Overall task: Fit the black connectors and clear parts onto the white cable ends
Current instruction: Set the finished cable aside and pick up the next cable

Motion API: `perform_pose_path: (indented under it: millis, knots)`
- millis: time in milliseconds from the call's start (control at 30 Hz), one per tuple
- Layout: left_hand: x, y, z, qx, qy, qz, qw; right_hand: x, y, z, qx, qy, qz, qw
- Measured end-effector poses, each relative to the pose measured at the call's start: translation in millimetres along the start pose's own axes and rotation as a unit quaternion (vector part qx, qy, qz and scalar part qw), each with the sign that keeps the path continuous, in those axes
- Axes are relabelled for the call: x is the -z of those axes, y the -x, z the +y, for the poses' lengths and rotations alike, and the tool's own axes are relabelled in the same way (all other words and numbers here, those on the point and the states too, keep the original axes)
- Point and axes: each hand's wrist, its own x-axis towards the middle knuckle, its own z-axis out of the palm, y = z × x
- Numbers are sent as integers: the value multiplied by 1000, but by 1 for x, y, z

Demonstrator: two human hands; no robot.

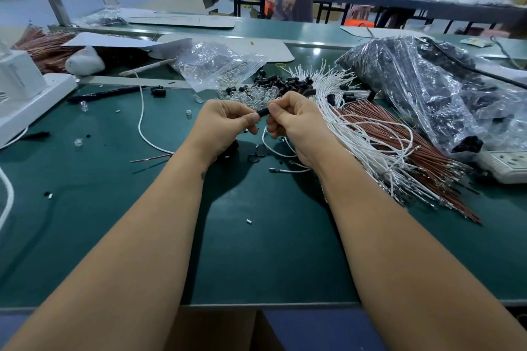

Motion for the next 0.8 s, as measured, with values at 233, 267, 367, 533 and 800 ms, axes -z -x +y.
perform_pose_path:
  millis: [233, 267, 367, 533, 800]
  knots:
    - [0, 0, 0, -4, 7, 3, 1000, 1, 0, -1, -8, -17, -11, 1000]
    - [-1, 0, 0, -5, 8, 4, 1000, 1, 0, -1, -8, -15, -10, 1000]
    - [-1, 0, 0, -6, 10, 10, 1000, -1, 1, -3, -14, -29, -3, 999]
    - [-2, -2, 0, -7, 37, 38, 999, -8, 3, -11, -41, -144, -5, 989]
    - [-3, 0, 3, -2, 25, 26, 999, -7, 7, -9, 43, 18, 46, 998]
